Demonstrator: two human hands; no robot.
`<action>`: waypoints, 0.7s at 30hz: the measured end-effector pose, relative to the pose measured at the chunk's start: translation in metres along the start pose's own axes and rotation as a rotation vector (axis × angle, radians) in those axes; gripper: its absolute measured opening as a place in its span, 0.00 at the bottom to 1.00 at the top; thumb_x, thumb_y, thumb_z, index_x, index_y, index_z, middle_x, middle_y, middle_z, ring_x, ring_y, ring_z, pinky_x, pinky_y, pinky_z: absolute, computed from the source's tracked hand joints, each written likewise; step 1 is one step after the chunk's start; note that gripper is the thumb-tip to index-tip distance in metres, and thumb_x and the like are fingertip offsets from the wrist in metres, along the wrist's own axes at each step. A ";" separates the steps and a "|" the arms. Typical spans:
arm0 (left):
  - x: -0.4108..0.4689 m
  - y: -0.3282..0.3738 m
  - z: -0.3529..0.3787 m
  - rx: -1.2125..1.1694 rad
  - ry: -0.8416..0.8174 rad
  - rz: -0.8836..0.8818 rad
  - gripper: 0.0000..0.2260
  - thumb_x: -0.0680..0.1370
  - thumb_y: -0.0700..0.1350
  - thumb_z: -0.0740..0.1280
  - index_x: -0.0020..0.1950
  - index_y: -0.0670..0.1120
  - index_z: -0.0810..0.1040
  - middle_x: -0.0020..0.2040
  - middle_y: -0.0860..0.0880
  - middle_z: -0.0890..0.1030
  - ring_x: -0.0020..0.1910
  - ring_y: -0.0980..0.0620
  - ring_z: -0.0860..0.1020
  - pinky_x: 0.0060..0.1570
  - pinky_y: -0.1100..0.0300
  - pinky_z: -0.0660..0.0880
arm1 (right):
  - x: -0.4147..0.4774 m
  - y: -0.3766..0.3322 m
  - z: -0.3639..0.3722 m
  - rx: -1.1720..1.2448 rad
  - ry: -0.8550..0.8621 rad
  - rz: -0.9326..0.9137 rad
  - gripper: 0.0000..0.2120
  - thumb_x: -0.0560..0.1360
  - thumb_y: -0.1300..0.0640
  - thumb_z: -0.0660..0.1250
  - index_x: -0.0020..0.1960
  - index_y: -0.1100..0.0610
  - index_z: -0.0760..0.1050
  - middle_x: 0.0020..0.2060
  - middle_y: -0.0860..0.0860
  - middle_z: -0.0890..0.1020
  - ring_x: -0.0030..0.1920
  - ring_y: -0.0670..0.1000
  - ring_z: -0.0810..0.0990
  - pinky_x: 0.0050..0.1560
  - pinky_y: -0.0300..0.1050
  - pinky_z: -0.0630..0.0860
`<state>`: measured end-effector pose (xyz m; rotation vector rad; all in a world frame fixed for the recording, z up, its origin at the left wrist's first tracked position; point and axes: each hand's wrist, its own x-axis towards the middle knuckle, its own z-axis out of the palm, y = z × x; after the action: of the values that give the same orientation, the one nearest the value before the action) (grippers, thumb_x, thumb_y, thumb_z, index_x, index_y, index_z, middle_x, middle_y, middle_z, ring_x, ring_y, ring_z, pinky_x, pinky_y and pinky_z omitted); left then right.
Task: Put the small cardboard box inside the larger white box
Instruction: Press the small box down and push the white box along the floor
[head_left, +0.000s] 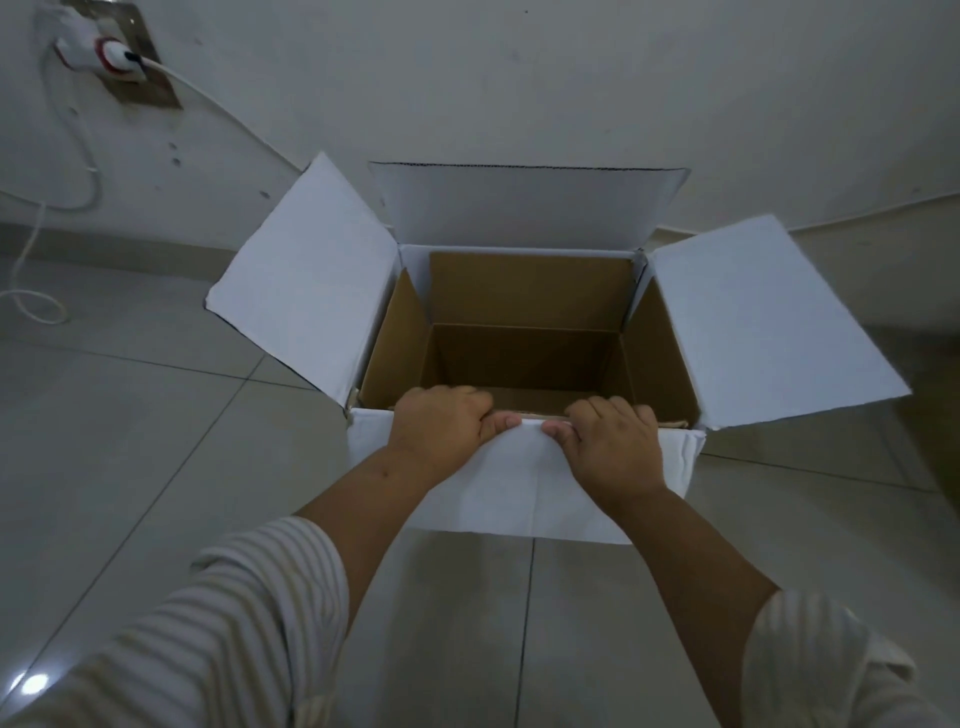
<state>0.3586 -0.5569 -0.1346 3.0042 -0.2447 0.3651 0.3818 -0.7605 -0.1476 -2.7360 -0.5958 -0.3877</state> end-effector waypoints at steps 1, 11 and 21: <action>0.004 0.010 0.002 0.001 0.008 -0.007 0.27 0.74 0.67 0.44 0.41 0.51 0.75 0.34 0.54 0.71 0.33 0.53 0.69 0.35 0.57 0.62 | -0.002 0.010 -0.003 0.000 -0.004 0.001 0.19 0.74 0.40 0.55 0.44 0.54 0.75 0.41 0.53 0.81 0.43 0.54 0.76 0.49 0.49 0.67; 0.044 0.095 0.022 -0.019 0.031 0.002 0.23 0.74 0.67 0.46 0.38 0.53 0.72 0.32 0.55 0.70 0.32 0.54 0.68 0.36 0.57 0.61 | -0.013 0.100 -0.033 -0.029 -0.002 0.008 0.19 0.75 0.41 0.56 0.45 0.55 0.76 0.42 0.54 0.81 0.43 0.54 0.76 0.48 0.49 0.67; 0.096 0.158 0.047 -0.055 0.091 0.073 0.24 0.74 0.67 0.47 0.37 0.52 0.74 0.30 0.55 0.70 0.31 0.54 0.69 0.35 0.57 0.61 | -0.012 0.179 -0.050 -0.020 0.100 0.015 0.20 0.75 0.42 0.54 0.43 0.56 0.76 0.38 0.55 0.81 0.41 0.56 0.76 0.45 0.49 0.65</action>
<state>0.4340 -0.7315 -0.1428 2.9214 -0.3505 0.4927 0.4405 -0.9375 -0.1498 -2.7194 -0.5477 -0.5267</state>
